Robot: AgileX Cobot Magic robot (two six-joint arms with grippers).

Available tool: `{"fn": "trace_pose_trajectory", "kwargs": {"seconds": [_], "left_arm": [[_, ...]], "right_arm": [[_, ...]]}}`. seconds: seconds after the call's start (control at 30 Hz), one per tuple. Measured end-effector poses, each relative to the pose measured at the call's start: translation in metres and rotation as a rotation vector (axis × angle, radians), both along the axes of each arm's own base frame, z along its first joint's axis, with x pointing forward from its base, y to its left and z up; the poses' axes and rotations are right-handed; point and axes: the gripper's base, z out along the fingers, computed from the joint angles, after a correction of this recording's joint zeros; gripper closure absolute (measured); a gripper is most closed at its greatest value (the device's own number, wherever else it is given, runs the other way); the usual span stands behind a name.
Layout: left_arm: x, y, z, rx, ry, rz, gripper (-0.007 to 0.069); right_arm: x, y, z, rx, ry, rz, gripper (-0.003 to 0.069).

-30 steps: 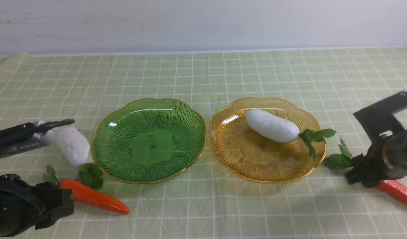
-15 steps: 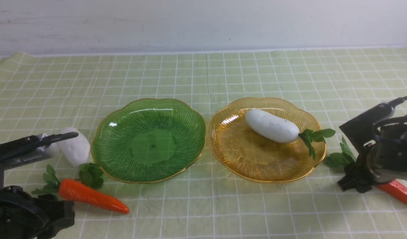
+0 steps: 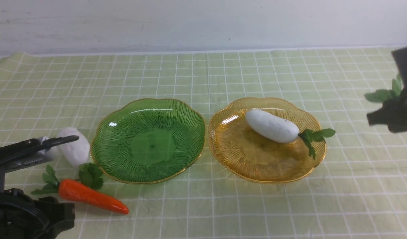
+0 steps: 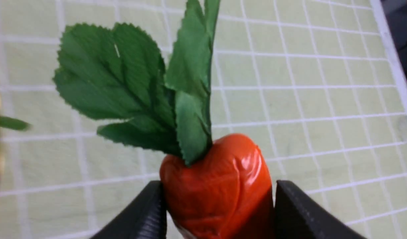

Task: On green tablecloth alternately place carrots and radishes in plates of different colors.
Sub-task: 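Pick up the vegetable and place it in the green plate with the right gripper, then pick up the white radish and place it on the plate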

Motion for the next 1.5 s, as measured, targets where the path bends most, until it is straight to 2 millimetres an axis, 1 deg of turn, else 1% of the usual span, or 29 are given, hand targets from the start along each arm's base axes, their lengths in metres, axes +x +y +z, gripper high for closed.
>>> {"fn": "trace_pose_trajectory", "kwargs": {"seconds": [0.03,0.07,0.13,0.17,0.2,0.23,0.27,0.37,0.5,0.53,0.6,0.77,0.9,0.93,0.97,1.03,1.17,1.23,1.27,1.3,1.33,1.37,1.4,1.43,1.47,1.5], "left_arm": [[0.000,0.000,0.000,0.001,-0.004,0.001,0.0339],[0.000,0.000,0.000,0.001,-0.004,0.001,0.0339],[0.001,0.000,0.001,0.002,-0.014,0.005,0.0339],[0.001,0.000,0.001,0.003,-0.017,0.006,0.0339],[0.001,0.000,0.001,0.003,-0.017,0.006,0.0339],[0.001,0.000,0.001,0.002,-0.017,0.006,0.0339],[0.001,0.000,0.001,0.001,-0.017,0.006,0.0339],[0.002,0.000,0.001,0.000,-0.018,0.007,0.0339],[0.002,0.000,0.001,-0.001,-0.018,0.007,0.0339],[0.002,0.000,0.001,-0.001,-0.018,0.007,0.0339],[0.002,0.000,0.001,-0.007,-0.018,0.010,0.0339],[0.002,0.000,0.001,-0.012,-0.017,0.011,0.0339],[0.001,0.000,0.001,-0.013,-0.017,0.011,0.0339],[0.001,0.000,0.001,-0.013,-0.017,0.011,0.0339],[0.001,0.000,0.001,-0.013,-0.015,0.011,0.0339],[0.001,-0.001,0.001,-0.013,-0.013,0.010,0.0339],[0.001,-0.001,0.001,-0.016,-0.012,0.010,0.0339],[0.001,-0.001,0.001,-0.016,-0.012,0.010,0.0339],[0.001,-0.001,0.001,-0.016,-0.012,0.010,0.0339],[0.001,-0.001,0.001,-0.016,-0.012,0.010,0.0339],[0.001,-0.001,0.001,-0.016,-0.012,0.010,0.0339],[0.001,-0.001,0.001,-0.016,-0.013,0.011,0.0339],[0.001,-0.001,0.001,-0.015,-0.014,0.011,0.0339],[0.002,-0.001,0.001,-0.015,-0.018,0.013,0.0339],[0.002,0.000,0.001,-0.015,-0.023,0.015,0.0339],[0.002,0.000,0.001,-0.014,-0.026,0.016,0.0339]], "right_arm": [[0.000,0.010,0.013,0.073,-0.019,0.034,0.0276],[0.000,0.010,0.013,0.073,-0.019,0.034,0.0276],[0.001,0.040,0.025,0.212,-0.009,0.158,0.0276],[0.001,0.067,0.029,0.287,0.021,0.290,0.0276],[0.003,0.090,0.032,0.320,0.034,0.402,0.0276],[0.005,0.107,0.034,0.341,0.042,0.488,0.0276],[0.007,0.129,0.035,0.365,0.046,0.593,0.0276],[0.016,0.172,0.033,0.403,0.036,0.752,0.0276],[0.033,0.215,0.019,0.443,0.019,0.846,0.0276],[0.035,0.217,0.018,0.444,0.013,0.851,0.0276],[0.050,0.240,0.000,0.466,0.000,0.866,0.0276],[0.080,0.268,-0.030,0.522,-0.040,0.851,0.0277],[0.091,0.278,-0.040,0.574,-0.073,0.829,0.0276],[0.093,0.280,-0.042,0.589,-0.084,0.821,0.0264],[0.096,0.282,-0.045,0.604,-0.093,0.812,0.0230],[0.096,0.283,-0.046,0.610,-0.088,0.810,0.0165],[0.098,0.279,-0.040,0.605,-0.056,0.821,0.0069],[0.100,0.272,-0.028,0.598,-0.026,0.830,0.0047],[0.099,0.272,-0.028,0.598,-0.021,0.831,0.0046],[0.100,0.270,-0.022,0.598,-0.016,0.835,0.0046],[0.099,0.260,-0.003,0.595,0.031,0.846,0.0056],[0.098,0.257,0.005,0.595,0.051,0.851,0.0066],[0.098,0.256,0.008,0.595,0.042,0.852,0.0066],[0.094,0.247,0.028,0.599,0.080,0.857,0.0091],[0.090,0.241,0.041,0.599,0.119,0.859,0.0116],[0.087,0.235,0.056,0.601,0.119,0.862,0.0134]]}}
